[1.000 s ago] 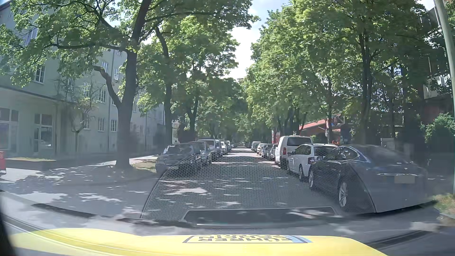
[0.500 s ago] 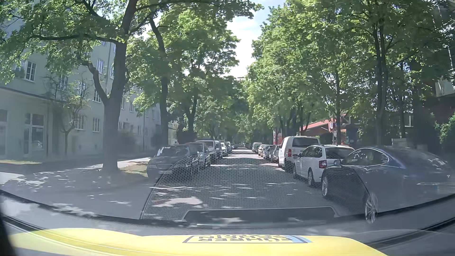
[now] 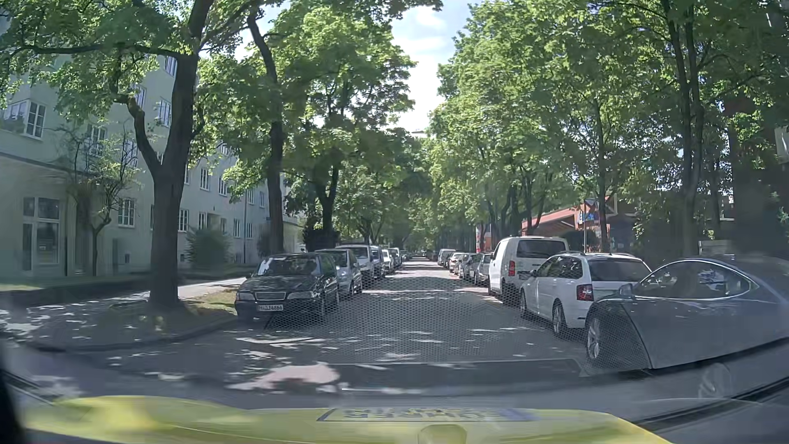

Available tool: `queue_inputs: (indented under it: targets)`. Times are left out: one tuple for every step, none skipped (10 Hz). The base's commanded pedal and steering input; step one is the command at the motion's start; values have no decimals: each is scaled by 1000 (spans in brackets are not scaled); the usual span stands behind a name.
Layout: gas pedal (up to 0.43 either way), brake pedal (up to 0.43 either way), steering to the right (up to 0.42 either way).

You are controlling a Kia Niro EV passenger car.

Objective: Follow the waypoints while adhering to traffic rules and regulations

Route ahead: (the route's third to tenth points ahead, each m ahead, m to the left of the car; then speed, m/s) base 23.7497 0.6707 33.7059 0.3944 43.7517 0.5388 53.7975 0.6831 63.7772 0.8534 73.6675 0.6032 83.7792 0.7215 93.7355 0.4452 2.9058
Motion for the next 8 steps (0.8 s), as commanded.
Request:
queue_inputs:
  targets:
    - [197,0,24]
    - [197,0,24]
    - [197,0,26]
    - [197,0,28]
    - [197,0,34]
    - [189,0,41]
    - [189,0,46]
    - [189,0,50]
